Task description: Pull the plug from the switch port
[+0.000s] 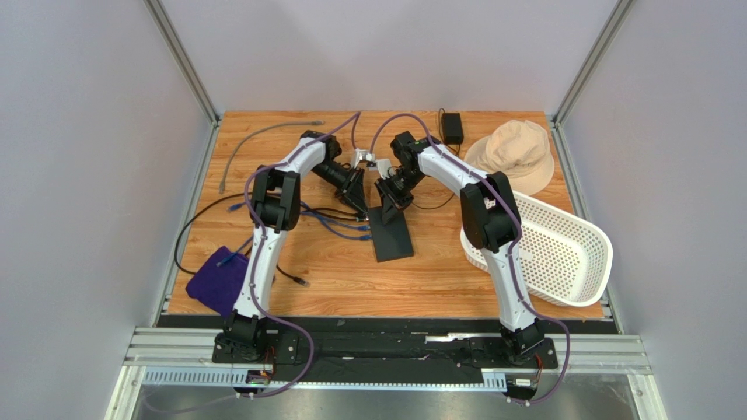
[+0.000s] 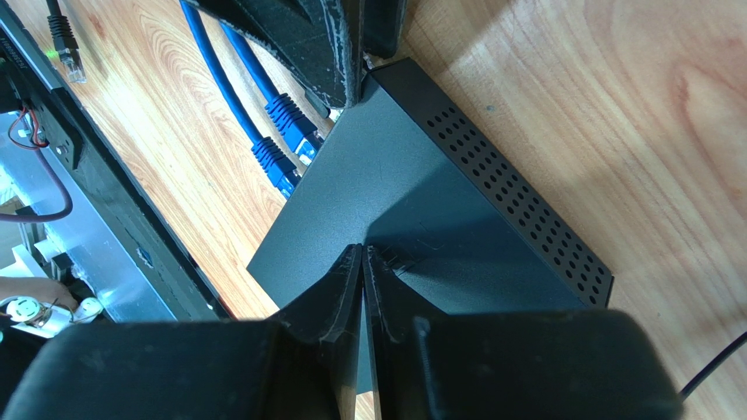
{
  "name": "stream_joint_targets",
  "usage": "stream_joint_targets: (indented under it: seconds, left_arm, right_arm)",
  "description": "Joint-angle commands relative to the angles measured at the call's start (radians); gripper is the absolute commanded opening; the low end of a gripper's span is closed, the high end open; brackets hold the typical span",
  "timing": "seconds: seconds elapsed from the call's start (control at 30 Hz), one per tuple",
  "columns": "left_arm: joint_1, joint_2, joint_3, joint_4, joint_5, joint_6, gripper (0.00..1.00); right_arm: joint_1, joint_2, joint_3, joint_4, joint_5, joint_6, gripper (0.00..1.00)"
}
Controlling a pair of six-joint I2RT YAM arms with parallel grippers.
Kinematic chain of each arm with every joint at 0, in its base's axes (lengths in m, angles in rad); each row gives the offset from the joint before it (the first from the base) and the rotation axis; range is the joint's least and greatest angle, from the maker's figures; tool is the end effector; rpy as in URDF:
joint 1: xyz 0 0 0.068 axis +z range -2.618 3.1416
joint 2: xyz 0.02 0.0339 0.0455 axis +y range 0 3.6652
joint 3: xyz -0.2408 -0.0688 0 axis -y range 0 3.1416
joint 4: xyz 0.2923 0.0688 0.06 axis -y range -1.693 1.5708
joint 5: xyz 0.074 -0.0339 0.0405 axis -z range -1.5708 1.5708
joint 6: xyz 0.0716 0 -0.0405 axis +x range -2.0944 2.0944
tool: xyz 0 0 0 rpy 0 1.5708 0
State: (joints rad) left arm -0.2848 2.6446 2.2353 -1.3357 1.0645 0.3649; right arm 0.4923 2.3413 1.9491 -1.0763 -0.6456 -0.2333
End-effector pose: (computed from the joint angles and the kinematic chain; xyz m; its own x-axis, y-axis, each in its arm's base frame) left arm 0.4669 -0.2019 0.0600 -0.8863 0.4398 -0.1454 0.3287 0.3758 -0.8665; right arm 0.4151 0.2715 0.0995 -0.7531 -0.6135 -0.2377 -0.6226 0.5479 0.5587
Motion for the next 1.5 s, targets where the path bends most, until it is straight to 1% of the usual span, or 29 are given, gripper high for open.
stream_joint_targets:
  seconds: [0.0, 0.1, 0.23, 0.3, 0.37, 0.43, 0.5, 0.63, 0.73, 0.8, 0.83, 0.93, 1.03, 1.23, 1.33, 1.47]
  left_arm:
    - [-0.011, 0.028, 0.035, -0.105, 0.032, 0.098, 0.30]
    - [-0.011, 0.037, 0.034, -0.151, 0.045, 0.146, 0.28]
    - [-0.011, 0.037, 0.034, -0.160, 0.051, 0.158, 0.28]
    - [-0.011, 0.037, 0.034, -0.163, 0.048, 0.163, 0.35]
    - [-0.010, 0.035, 0.038, -0.163, 0.037, 0.163, 0.39]
    - [-0.010, 0.029, 0.032, -0.154, 0.034, 0.158, 0.38]
    - [-0.010, 0.029, 0.030, -0.149, 0.031, 0.144, 0.34]
    - [-0.010, 0.026, 0.035, -0.154, 0.015, 0.138, 0.31]
    - [-0.008, 0.020, 0.017, -0.171, -0.009, 0.149, 0.30]
    - [-0.004, 0.006, -0.015, -0.148, 0.002, 0.146, 0.30]
    - [-0.004, -0.004, -0.038, -0.140, 0.005, 0.140, 0.32]
    - [-0.004, -0.003, -0.039, -0.129, 0.009, 0.128, 0.37]
    - [-0.004, 0.005, -0.026, -0.125, 0.017, 0.115, 0.39]
    - [0.002, 0.011, -0.025, -0.154, 0.028, 0.149, 0.38]
    - [0.007, 0.011, -0.028, -0.152, 0.032, 0.144, 0.35]
    - [0.029, 0.018, -0.034, -0.154, 0.069, 0.140, 0.36]
  right_arm:
    - [0.002, 0.038, -0.022, 0.055, 0.124, -0.049, 0.14]
    - [0.002, 0.039, -0.022, 0.055, 0.123, -0.049, 0.14]
    - [0.000, 0.041, -0.021, 0.055, 0.123, -0.047, 0.14]
    - [0.000, 0.039, -0.022, 0.055, 0.124, -0.049, 0.14]
    - [0.002, 0.038, -0.022, 0.055, 0.126, -0.049, 0.14]
    - [0.002, 0.038, -0.022, 0.056, 0.127, -0.049, 0.14]
    - [0.002, 0.038, -0.019, 0.058, 0.129, -0.049, 0.14]
    - [0.002, 0.039, -0.013, 0.056, 0.135, -0.049, 0.14]
    - [0.002, 0.038, -0.012, 0.056, 0.141, -0.050, 0.14]
    - [0.002, 0.035, -0.015, 0.059, 0.144, -0.051, 0.14]
    - [0.002, 0.035, -0.013, 0.059, 0.144, -0.051, 0.14]
    - [0.002, 0.038, -0.009, 0.058, 0.143, -0.049, 0.14]
    - [0.006, 0.039, -0.009, 0.058, 0.143, -0.050, 0.14]
    - [0.005, 0.032, -0.016, 0.058, 0.146, -0.052, 0.14]
    - [0.005, 0.033, -0.015, 0.058, 0.144, -0.052, 0.14]
    - [0.005, 0.035, -0.012, 0.058, 0.146, -0.051, 0.15]
